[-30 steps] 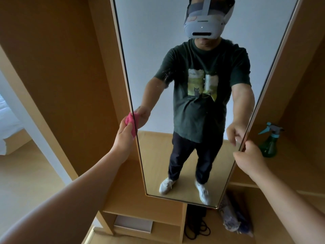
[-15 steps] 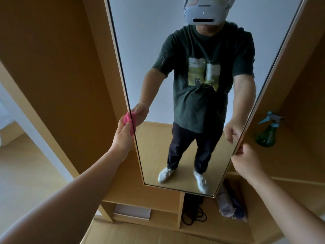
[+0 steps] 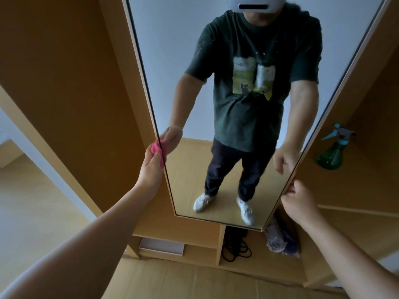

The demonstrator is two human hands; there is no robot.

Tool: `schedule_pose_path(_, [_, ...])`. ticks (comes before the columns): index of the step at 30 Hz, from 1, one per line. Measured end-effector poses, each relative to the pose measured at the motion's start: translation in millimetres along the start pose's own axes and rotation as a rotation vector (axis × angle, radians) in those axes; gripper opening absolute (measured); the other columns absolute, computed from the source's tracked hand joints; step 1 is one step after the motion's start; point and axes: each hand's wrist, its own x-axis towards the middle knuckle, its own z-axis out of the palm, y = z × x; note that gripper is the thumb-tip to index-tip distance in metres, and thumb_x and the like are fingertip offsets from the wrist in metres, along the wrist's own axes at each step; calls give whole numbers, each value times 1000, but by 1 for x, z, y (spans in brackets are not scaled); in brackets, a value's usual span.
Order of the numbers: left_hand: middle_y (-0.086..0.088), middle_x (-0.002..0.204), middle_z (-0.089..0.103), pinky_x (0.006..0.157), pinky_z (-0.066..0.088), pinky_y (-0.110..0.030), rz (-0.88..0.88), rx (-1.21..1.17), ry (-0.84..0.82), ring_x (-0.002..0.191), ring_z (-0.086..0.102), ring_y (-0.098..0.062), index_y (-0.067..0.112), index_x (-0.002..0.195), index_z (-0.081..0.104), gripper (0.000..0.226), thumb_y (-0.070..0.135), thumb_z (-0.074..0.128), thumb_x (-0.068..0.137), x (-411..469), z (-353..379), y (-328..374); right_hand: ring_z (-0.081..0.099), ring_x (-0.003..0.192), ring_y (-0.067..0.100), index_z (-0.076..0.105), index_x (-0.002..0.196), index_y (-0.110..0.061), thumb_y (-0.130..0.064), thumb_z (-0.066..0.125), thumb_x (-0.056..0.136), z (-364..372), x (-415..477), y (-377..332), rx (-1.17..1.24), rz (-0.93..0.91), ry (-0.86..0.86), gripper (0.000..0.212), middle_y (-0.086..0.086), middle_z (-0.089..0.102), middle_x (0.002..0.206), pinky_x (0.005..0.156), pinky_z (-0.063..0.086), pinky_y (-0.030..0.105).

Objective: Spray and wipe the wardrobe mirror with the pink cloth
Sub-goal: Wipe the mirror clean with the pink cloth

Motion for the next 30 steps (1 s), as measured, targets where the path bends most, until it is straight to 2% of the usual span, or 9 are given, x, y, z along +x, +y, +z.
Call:
schedule_pose_path(2, [0, 139, 46, 114, 29, -41, -5, 3, -2, 131, 40, -19, 25, 144, 34, 42, 35, 32, 104, 0, 0, -5, 53, 94, 19, 47, 130, -8, 6, 49, 88, 3, 0, 4, 5, -2, -2, 45, -4, 53, 95, 83, 42, 32])
schedule_pose_path(4, [0, 140, 45, 114, 28, -41, -8, 4, -4, 131, 40, -18, 25, 144, 34, 42, 35, 33, 104, 1, 1, -10, 52, 97, 20, 44, 134, -6, 7, 47, 88, 7, -1, 8, 12, 2, -9, 48, 0, 53, 100, 85, 41, 32])
schedule_pose_path(8, [1, 138, 46, 114, 29, -40, -20, -8, -4, 130, 41, -16, 25, 144, 35, 41, 34, 34, 104, 1, 1, -21, 50, 124, 27, 34, 144, -6, 5, 46, 89, 14, 3, 19, 3, 40, -44, 57, 12, 52, 133, 89, 39, 31])
schedule_pose_path(10, [2, 138, 48, 114, 29, -40, -32, -10, 5, 129, 42, -16, 26, 143, 36, 41, 37, 35, 103, 2, 2, -27, 47, 130, 26, 30, 148, -9, 4, 46, 90, 19, 7, 27, -2, 61, -64, 62, 12, 48, 140, 91, 38, 31])
schedule_pose_path(19, [4, 129, 48, 107, 30, -33, -79, -12, 9, 124, 42, -14, 21, 143, 35, 42, 36, 34, 103, 1, 4, -46, 46, 131, 26, 24, 151, -9, 4, 46, 89, 31, 13, 48, -22, 89, -79, 67, 13, 46, 143, 96, 40, 35])
schedule_pose_path(26, [-1, 139, 44, 107, 29, -33, -128, -5, 8, 131, 39, -18, 20, 145, 31, 45, 36, 34, 103, 0, 4, -69, 48, 129, 26, 28, 149, -10, 8, 43, 85, 41, 17, 60, -14, 93, -75, 68, 12, 48, 141, 99, 41, 38])
schedule_pose_path(30, [-4, 141, 44, 102, 30, -29, -134, 25, 8, 131, 39, -20, 18, 147, 29, 47, 36, 33, 104, -1, 6, -81, 47, 130, 25, 28, 150, -10, 9, 43, 87, 49, 19, 69, -15, 118, -93, 67, 11, 47, 143, 103, 41, 40])
